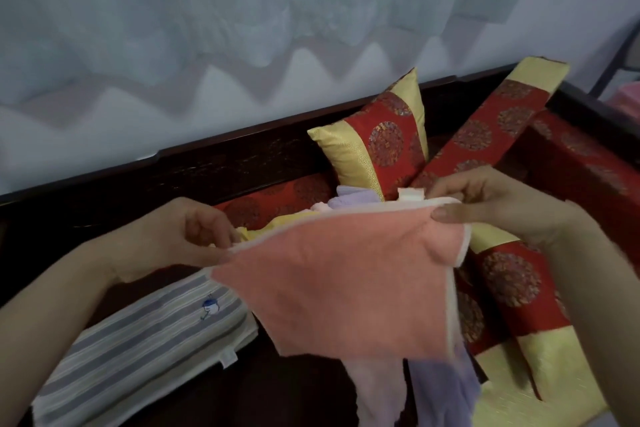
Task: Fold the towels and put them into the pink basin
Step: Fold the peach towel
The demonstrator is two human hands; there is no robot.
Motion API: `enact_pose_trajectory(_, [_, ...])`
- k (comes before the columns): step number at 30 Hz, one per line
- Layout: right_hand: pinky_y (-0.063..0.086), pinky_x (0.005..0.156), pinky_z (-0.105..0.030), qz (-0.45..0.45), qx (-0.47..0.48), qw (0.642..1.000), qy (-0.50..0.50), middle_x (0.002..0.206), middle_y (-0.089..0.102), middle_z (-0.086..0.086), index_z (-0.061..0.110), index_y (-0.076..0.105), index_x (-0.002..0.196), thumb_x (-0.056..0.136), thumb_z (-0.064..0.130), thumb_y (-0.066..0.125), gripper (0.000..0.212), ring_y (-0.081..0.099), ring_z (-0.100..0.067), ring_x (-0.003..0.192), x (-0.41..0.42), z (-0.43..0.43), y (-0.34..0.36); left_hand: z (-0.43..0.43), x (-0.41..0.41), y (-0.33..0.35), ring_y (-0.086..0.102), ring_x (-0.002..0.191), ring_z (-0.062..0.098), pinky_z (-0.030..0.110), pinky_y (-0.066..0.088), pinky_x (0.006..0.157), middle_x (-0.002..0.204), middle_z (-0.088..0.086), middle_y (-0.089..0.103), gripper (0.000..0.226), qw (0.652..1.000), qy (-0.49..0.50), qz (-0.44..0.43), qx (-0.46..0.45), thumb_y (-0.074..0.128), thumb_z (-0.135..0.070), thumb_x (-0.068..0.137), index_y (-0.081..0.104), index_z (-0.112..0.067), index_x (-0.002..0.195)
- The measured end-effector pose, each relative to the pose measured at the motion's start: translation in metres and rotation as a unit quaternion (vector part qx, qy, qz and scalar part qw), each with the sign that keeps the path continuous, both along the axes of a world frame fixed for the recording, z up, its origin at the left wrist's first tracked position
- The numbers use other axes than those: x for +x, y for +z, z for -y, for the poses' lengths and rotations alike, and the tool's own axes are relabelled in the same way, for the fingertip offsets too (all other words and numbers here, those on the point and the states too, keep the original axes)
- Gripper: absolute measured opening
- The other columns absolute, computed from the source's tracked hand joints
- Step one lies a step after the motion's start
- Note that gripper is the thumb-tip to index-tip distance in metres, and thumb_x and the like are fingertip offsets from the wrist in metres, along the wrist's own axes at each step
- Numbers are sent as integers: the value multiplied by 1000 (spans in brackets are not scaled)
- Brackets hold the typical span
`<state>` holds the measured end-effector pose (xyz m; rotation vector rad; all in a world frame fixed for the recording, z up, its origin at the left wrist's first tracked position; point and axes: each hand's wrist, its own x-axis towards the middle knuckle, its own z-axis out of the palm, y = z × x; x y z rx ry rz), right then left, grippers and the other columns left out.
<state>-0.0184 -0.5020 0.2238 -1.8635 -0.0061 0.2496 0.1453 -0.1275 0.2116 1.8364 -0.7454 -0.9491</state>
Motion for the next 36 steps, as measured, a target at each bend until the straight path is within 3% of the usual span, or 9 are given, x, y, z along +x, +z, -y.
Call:
enact_pose_trajectory(3, [51, 70, -18, 14, -4, 999, -31, 80, 69, -6, 3, 70, 88, 85, 10, 60, 13, 64, -14, 78, -5, -2, -10, -11, -1, -8, 64, 81, 23, 23, 54, 69, 93, 9, 71, 24, 999, 9, -37, 19, 78, -2, 70, 70, -18, 85])
enact_pose_trajectory(7, [48, 71, -15, 102, -50, 981, -157, 83, 69, 0, 10, 70, 93, 91, 11, 57, 13, 62, -6, 78, 14, -8, -17, 5, 9, -2, 70, 88, 16, 19, 55, 78, 92, 4, 75, 20, 987, 95, 121, 42, 71, -6, 77, 75, -19, 92])
enact_pose_trajectory(11, [47, 63, -14, 186, 15, 948, -259, 74, 69, 14, 19, 72, 88, 85, 20, 65, 8, 61, -1, 71, 38, -7, 13, 23, 31, 28, 66, 69, 6, 11, 53, 66, 82, 4, 73, 33, 981, 133, 96, -103, 80, -41, 65, 68, -18, 86])
enact_pose_trajectory(16, [47, 52, -18, 168, 140, 968, -126, 62, 64, 4, 18, 73, 67, 76, 14, 69, 10, 58, -9, 57, 28, 11, 35, 12, 31, 45, 62, 59, 12, 19, 53, 56, 69, 7, 65, 37, 985, 18, -49, -166, 85, -36, 61, 65, -14, 81])
enact_pose_trajectory(20, [45, 45, -16, 18, 214, 976, 24, 61, 63, -2, 11, 72, 69, 57, 29, 88, 27, 58, -9, 50, 4, 24, -5, -5, 22, 14, 61, 67, 13, 19, 49, 59, 75, 4, 66, 22, 980, -141, -133, -40, 78, -28, 74, 65, -14, 83])
enact_pose_trajectory(24, [45, 54, -18, -117, 213, 966, 87, 67, 66, 0, 9, 73, 78, 74, 14, 75, 8, 60, -8, 58, -23, 16, -67, -3, 6, -48, 53, 75, 19, 26, 43, 66, 84, 3, 62, 7, 953, -206, -215, 62, 68, -24, 85, 65, -20, 90])
enact_pose_trajectory(29, [45, 50, -16, -216, 225, 949, -42, 65, 64, -2, 3, 68, 79, 88, -7, 54, 20, 60, -7, 55, -41, 0, -140, 3, -11, -125, 57, 74, 10, 24, 47, 69, 81, -1, 62, 4, 950, -91, -283, 95, 59, -12, 89, 62, -14, 91])
enact_pose_trajectory(33, [42, 67, -30, -223, 180, 949, -133, 92, 60, -14, 2, 65, 107, 87, 26, 67, 31, 54, -23, 82, -41, 6, -195, 16, -15, -169, 64, 89, 23, 36, 51, 79, 96, 8, 70, 21, 944, 137, -294, 53, 60, -16, 87, 64, -7, 104])
enact_pose_trajectory(36, [46, 67, -33, -186, 140, 942, -243, 89, 65, -15, 3, 67, 103, 88, 23, 65, 25, 57, -25, 81, -23, 2, -214, 35, -12, -198, 65, 99, 30, 40, 52, 82, 106, 13, 70, 24, 926, 299, -223, 52, 62, -23, 89, 66, -12, 109])
